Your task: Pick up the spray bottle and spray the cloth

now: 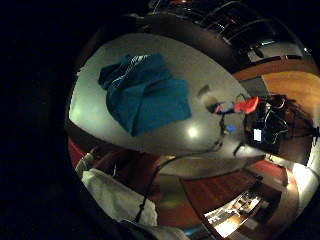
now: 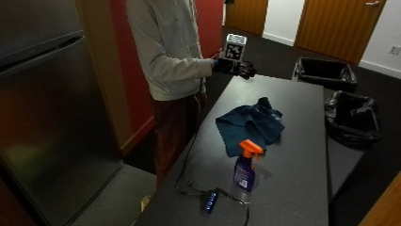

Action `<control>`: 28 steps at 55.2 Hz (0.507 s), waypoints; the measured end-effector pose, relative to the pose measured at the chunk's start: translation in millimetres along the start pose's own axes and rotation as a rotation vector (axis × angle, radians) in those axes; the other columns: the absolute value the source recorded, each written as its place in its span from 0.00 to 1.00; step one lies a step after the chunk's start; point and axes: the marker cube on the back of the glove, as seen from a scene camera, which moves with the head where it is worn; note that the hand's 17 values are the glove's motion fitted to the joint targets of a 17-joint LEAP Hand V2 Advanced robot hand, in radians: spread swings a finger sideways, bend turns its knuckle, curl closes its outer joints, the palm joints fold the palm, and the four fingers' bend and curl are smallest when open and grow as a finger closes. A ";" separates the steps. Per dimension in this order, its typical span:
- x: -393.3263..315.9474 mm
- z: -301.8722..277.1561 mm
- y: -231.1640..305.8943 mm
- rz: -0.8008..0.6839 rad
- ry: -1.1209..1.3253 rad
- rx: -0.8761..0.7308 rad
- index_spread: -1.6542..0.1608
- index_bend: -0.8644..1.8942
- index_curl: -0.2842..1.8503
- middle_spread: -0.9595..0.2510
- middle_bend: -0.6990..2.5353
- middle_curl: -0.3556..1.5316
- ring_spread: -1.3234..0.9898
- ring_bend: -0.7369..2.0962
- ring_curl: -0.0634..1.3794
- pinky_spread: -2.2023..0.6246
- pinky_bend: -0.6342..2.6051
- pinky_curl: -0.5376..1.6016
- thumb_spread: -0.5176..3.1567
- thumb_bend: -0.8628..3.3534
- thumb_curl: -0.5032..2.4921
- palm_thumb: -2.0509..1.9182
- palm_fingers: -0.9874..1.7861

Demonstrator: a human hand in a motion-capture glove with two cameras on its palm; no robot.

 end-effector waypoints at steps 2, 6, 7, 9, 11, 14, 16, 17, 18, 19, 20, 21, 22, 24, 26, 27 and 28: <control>2.4 -0.8 0.5 0.005 0.000 0.000 0.73 0.40 0.21 0.77 0.27 0.24 0.58 0.34 0.11 0.83 0.31 0.33 0.33 0.28 0.23 0.66 0.46; 9.0 -5.8 1.2 0.030 -0.040 0.004 0.71 0.39 0.22 0.77 0.27 0.25 0.58 0.34 0.12 0.84 0.31 0.34 0.36 0.27 0.24 0.67 0.46; 9.7 -5.9 1.2 0.037 -0.042 0.008 0.71 0.39 0.23 0.77 0.27 0.25 0.58 0.34 0.13 0.84 0.31 0.34 0.37 0.27 0.24 0.67 0.46; 8.7 -2.5 0.9 0.047 -0.017 0.023 0.70 0.39 0.23 0.77 0.27 0.26 0.58 0.34 0.13 0.84 0.31 0.35 0.38 0.27 0.24 0.67 0.46; 8.4 2.3 0.8 0.055 0.022 0.041 0.70 0.39 0.24 0.77 0.27 0.27 0.58 0.34 0.14 0.84 0.31 0.35 0.39 0.26 0.25 0.67 0.46; 13.9 2.2 1.1 0.069 0.008 0.070 0.69 0.38 0.24 0.77 0.27 0.27 0.58 0.34 0.15 0.84 0.31 0.36 0.40 0.26 0.25 0.68 0.45; 16.3 1.2 1.2 0.076 -0.023 0.089 0.69 0.38 0.25 0.76 0.27 0.28 0.58 0.34 0.15 0.85 0.31 0.36 0.40 0.25 0.26 0.68 0.45; 17.1 1.3 1.4 0.081 -0.034 0.098 0.69 0.38 0.25 0.76 0.27 0.28 0.58 0.34 0.15 0.85 0.31 0.36 0.40 0.25 0.26 0.68 0.45; 18.4 1.8 1.6 0.086 -0.040 0.108 0.68 0.37 0.25 0.76 0.27 0.28 0.58 0.35 0.16 0.85 0.31 0.37 0.41 0.25 0.26 0.68 0.45; 20.3 2.4 1.9 0.091 -0.041 0.118 0.68 0.37 0.25 0.76 0.27 0.28 0.58 0.35 0.16 0.85 0.32 0.37 0.41 0.25 0.26 0.68 0.45; 22.9 2.8 2.2 0.096 -0.041 0.131 0.68 0.37 0.25 0.76 0.27 0.28 0.59 0.35 0.16 0.85 0.32 0.37 0.41 0.24 0.26 0.68 0.44; 25.9 2.6 2.3 0.102 -0.044 0.145 0.68 0.37 0.25 0.76 0.27 0.29 0.59 0.35 0.16 0.85 0.32 0.37 0.41 0.24 0.26 0.68 0.44; 28.9 2.0 2.1 0.109 -0.051 0.161 0.69 0.37 0.25 0.76 0.27 0.29 0.59 0.35 0.17 0.85 0.32 0.37 0.41 0.24 0.27 0.68 0.44; 32.9 1.0 1.2 0.132 -0.073 0.197 0.69 0.36 0.25 0.76 0.27 0.29 0.59 0.35 0.17 0.85 0.32 0.38 0.41 0.24 0.27 0.68 0.44; 33.6 2.3 0.1 0.163 -0.092 0.236 0.69 0.36 0.25 0.77 0.28 0.30 0.59 0.35 0.17 0.85 0.32 0.38 0.41 0.24 0.27 0.69 0.43; 34.0 3.4 -0.4 0.178 -0.099 0.254 0.69 0.36 0.25 0.77 0.28 0.30 0.59 0.35 0.18 0.85 0.32 0.38 0.41 0.23 0.27 0.69 0.43; 34.9 4.4 -0.7 0.189 -0.105 0.271 0.69 0.36 0.25 0.77 0.28 0.30 0.59 0.35 0.18 0.85 0.33 0.38 0.42 0.23 0.27 0.69 0.43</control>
